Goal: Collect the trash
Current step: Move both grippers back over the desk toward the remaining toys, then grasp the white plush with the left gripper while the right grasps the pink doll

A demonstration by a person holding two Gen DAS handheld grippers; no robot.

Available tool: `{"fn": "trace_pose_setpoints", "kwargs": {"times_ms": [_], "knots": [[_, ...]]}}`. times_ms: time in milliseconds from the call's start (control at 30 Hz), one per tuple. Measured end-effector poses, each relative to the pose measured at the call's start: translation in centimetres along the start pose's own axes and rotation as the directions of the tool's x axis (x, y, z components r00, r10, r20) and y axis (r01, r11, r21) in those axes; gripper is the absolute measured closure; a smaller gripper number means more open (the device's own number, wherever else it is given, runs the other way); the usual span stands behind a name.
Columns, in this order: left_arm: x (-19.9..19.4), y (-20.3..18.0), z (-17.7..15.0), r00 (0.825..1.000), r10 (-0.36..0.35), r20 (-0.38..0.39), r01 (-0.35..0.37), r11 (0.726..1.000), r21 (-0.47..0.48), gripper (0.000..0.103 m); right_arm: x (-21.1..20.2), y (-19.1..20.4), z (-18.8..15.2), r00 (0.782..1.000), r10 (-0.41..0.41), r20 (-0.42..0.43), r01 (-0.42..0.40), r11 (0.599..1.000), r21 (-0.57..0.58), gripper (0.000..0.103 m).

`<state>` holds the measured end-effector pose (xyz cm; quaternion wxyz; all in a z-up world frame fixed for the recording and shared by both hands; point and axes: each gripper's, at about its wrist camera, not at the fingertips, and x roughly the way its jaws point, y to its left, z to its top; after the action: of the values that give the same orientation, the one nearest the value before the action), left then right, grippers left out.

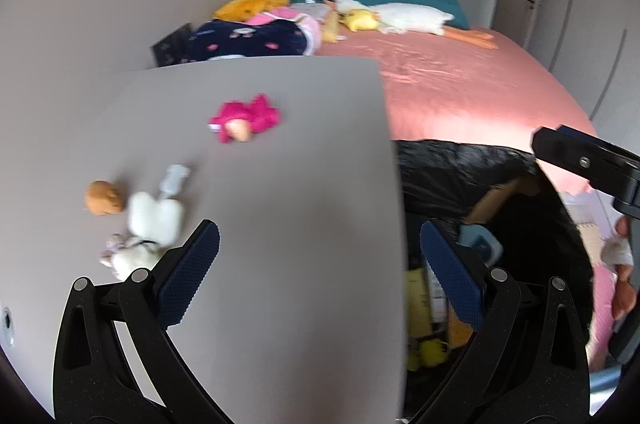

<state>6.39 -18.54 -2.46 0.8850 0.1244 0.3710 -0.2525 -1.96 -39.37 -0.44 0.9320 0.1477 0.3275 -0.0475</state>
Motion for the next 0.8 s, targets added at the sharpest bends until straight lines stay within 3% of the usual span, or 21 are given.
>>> {"fn": "trace_pose_setpoints", "kwargs": {"times_ms": [167, 400, 800], "knots": [[0.9, 2.7, 0.0, 0.998, 0.061, -0.002, -0.061, 0.997, -0.044, 0.009, 1.5, 1.7, 0.3, 1.0, 0.023, -0.016, -0.023, 1.0, -0.009, 0.016], [2.5, 5.0, 0.0, 0.993, 0.109, -0.036, -0.11, 0.993, -0.051, 0.026, 3.5, 3.6, 0.7, 0.998, 0.036, -0.044, -0.038, 0.999, -0.039, 0.016], [4.7, 7.7, 0.6, 0.986, 0.152, -0.066, -0.154, 0.988, -0.02, 0.028, 6.5, 6.4, 1.6, 0.996, 0.058, -0.073, -0.063, 0.995, -0.074, 0.016]]}}
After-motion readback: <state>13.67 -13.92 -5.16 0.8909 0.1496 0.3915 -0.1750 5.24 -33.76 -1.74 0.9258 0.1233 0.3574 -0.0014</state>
